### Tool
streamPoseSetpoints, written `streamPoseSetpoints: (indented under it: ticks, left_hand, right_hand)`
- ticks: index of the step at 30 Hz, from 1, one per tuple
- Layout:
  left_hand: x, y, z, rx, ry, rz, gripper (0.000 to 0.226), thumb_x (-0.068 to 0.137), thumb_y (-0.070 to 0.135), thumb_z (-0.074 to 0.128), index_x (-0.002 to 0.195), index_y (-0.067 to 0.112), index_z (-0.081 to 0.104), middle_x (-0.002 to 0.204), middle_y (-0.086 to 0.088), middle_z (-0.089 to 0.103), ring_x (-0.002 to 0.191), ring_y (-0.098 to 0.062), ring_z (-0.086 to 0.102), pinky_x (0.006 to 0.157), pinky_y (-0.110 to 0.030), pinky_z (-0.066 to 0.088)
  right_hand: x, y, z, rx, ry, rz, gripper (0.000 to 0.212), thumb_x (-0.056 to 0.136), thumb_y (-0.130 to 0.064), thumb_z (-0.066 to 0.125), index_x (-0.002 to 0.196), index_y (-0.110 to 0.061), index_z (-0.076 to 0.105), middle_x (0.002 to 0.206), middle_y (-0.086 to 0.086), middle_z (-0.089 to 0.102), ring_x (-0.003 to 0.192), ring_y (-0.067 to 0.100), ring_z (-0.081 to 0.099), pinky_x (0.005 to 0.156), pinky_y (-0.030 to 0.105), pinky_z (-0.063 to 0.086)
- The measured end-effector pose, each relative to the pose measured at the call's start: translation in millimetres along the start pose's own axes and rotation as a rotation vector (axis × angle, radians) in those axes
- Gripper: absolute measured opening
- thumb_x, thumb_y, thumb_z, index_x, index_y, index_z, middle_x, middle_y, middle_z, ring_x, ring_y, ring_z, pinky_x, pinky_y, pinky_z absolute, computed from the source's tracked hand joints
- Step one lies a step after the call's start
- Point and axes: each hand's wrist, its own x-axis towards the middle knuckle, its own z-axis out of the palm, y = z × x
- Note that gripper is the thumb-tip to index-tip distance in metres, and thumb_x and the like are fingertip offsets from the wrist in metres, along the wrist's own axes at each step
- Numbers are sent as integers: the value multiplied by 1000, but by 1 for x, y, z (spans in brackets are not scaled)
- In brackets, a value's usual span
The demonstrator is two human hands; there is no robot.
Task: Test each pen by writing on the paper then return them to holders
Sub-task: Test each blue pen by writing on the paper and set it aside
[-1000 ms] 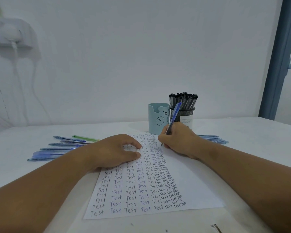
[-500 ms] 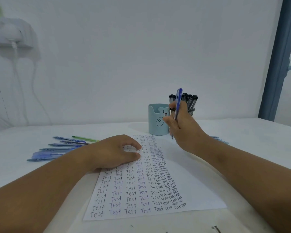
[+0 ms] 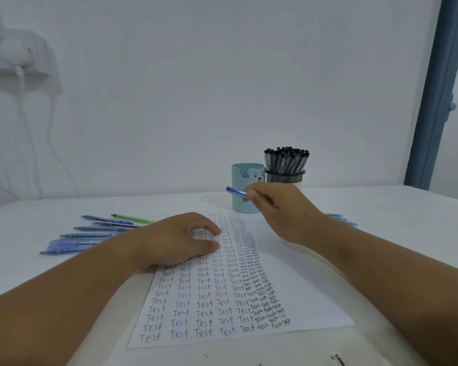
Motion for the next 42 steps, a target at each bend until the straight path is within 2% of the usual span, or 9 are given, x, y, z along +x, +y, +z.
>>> streamPoseSetpoints:
  ticks: [3, 8, 14, 19, 23, 28, 32, 37, 42]
  left_hand:
    - [0, 1, 0, 8, -2, -8, 29, 88, 54, 67, 116, 50, 62, 140, 27, 46, 131, -2, 41, 113, -30, 32]
    - [-2, 2, 0, -14, -2, -14, 28, 88, 53, 68, 116, 50, 63, 139, 27, 46, 131, -3, 41, 115, -33, 32]
    - [-2, 3, 0, -30, 5, -18, 26, 89, 52, 68, 114, 50, 63, 137, 27, 47, 129, -3, 43, 115, -33, 33]
    - [-4, 4, 0, -36, -10, 0, 26, 91, 49, 67, 117, 48, 62, 137, 26, 47, 129, -3, 42, 111, -29, 33]
    - [-4, 2, 1, -49, -10, -9, 26, 90, 50, 67, 115, 49, 62, 136, 27, 47, 129, -4, 43, 114, -33, 34]
    - [-3, 1, 1, -58, -16, -7, 27, 90, 50, 67, 116, 48, 62, 136, 27, 47, 128, -3, 43, 112, -30, 33]
    - [-1, -1, 1, -40, -17, 6, 28, 89, 52, 67, 117, 49, 62, 140, 27, 47, 131, -2, 41, 114, -31, 31]
    - [0, -1, 1, -40, -18, 6, 28, 89, 52, 67, 116, 49, 62, 139, 27, 47, 130, -2, 42, 115, -32, 32]
    - [-1, -1, 0, -8, -13, 12, 28, 89, 53, 66, 117, 50, 61, 140, 27, 46, 130, -2, 41, 112, -29, 32]
  right_hand:
    - [1, 0, 1, -22, -18, -5, 25, 104, -30, 50, 91, -24, 70, 61, -10, 48, 58, 3, 43, 55, 22, 27]
    - [0, -2, -1, -35, -35, -21, 16, 98, -24, 62, 85, -34, 61, 66, -13, 50, 64, -2, 48, 59, 16, 28]
    - [0, 0, -1, -50, -17, -35, 10, 99, -22, 62, 94, -23, 70, 69, -18, 53, 67, -6, 51, 60, 10, 31]
    - [6, 5, -10, -176, -69, 38, 7, 94, -21, 69, 93, -18, 76, 83, -11, 54, 72, 0, 48, 68, 21, 36]
    - [5, 12, -23, -208, -122, 176, 13, 91, -12, 71, 100, -20, 75, 89, -1, 67, 77, 17, 62, 76, 35, 54]
    - [5, 18, -43, -381, -255, 259, 11, 89, -15, 70, 88, -21, 78, 80, -16, 67, 82, 10, 62, 79, 30, 55]
    - [3, 23, -50, -424, -357, 322, 9, 85, -13, 73, 81, -18, 79, 83, -12, 71, 85, 11, 65, 82, 32, 57]
    - [4, 28, -52, -482, -385, 342, 16, 82, -11, 74, 78, -26, 76, 75, -14, 64, 79, 11, 61, 79, 28, 56]
    - [2, 28, -53, -456, -402, 311, 31, 85, -1, 62, 74, -29, 67, 72, -17, 55, 70, 5, 52, 62, 19, 42]
